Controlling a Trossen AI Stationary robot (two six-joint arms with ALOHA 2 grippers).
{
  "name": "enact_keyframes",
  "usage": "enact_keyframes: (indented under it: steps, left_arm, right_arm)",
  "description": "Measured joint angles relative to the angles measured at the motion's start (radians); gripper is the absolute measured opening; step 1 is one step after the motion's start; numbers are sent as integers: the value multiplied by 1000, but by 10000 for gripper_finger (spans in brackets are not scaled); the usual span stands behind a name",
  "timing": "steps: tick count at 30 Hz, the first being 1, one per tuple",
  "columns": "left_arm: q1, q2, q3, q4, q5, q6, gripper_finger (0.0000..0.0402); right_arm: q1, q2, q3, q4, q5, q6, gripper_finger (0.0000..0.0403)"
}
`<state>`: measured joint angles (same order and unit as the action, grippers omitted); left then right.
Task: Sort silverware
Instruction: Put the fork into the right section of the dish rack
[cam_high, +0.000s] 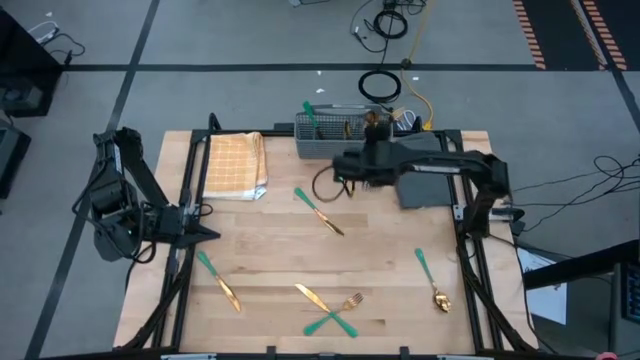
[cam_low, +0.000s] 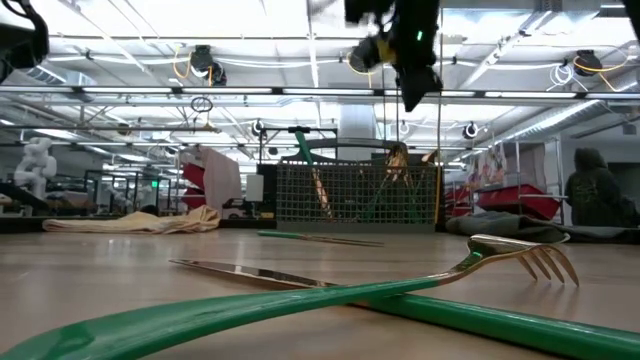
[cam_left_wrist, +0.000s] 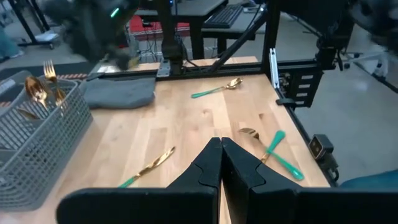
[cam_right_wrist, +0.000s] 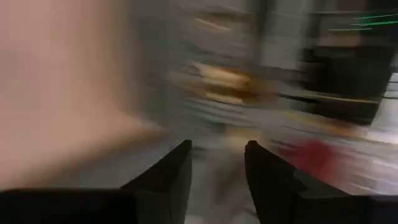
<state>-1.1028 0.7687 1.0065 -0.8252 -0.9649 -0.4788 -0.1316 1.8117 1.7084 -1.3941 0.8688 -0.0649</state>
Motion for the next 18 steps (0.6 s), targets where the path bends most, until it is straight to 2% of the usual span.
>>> enact_keyframes:
  steps: [4,6,8,12,18]
  left_arm:
    - [0,9,0,2,0,-14,11]
    - [1,15,0,4,0,-14,11]
    - [1,21,0,4,0,-14,11]
    - [1,36,0,4,0,-14,11]
    - [1,56,0,4,0,-14,11]
  right_arm:
    - [100,-56,0,44,-645,221,137]
    - [169,-57,1,89,-833,285,137]
    - [256,-44,1,103,-895,283,137]
    - [421,28,1,112,-901,225,137]
    - [560,167,0,309,-922,159,137]
